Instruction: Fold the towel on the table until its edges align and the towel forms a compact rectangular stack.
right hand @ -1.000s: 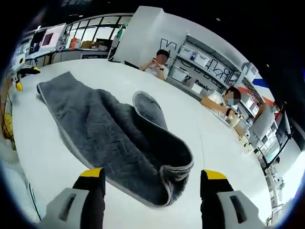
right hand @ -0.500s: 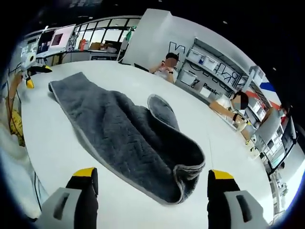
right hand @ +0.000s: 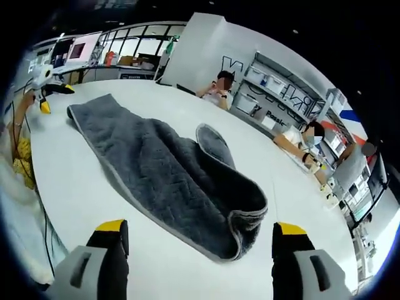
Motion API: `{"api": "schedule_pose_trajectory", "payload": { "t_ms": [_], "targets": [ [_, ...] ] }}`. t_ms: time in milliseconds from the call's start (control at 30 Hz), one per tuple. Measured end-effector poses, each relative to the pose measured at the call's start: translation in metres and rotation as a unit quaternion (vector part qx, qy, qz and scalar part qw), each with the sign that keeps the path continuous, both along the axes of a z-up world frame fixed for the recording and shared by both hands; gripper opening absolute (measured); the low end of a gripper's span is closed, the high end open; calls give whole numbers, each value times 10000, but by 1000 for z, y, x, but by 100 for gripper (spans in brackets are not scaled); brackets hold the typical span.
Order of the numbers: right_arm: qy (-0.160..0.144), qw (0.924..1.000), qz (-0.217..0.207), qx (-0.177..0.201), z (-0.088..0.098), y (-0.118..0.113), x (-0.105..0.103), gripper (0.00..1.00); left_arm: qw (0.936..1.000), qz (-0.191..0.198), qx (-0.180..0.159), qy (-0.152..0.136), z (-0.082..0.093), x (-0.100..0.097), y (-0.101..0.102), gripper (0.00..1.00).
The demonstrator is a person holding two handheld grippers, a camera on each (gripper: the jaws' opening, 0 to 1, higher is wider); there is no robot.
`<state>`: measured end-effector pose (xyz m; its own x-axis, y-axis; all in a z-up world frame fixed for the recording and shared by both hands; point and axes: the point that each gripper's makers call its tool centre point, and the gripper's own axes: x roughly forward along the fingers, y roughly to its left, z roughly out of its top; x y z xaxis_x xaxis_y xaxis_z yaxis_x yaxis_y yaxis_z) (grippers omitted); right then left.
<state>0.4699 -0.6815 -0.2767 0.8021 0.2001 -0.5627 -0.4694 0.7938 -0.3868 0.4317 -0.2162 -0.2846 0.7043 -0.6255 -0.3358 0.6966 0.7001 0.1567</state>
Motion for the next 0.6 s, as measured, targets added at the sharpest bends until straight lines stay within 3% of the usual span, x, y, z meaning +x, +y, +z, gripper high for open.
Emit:
{"api": "schedule_pose_trajectory", "payload": {
  "t_ms": [400, 600],
  "targets": [
    [8, 10000, -48, 29, -4, -14, -5, 99, 9992, -332, 200, 133, -8, 8, -25, 80],
    [10, 10000, -23, 28, -7, -15, -7, 99, 9990, -308, 276, 189, -13, 15, -27, 79]
  ]
}}
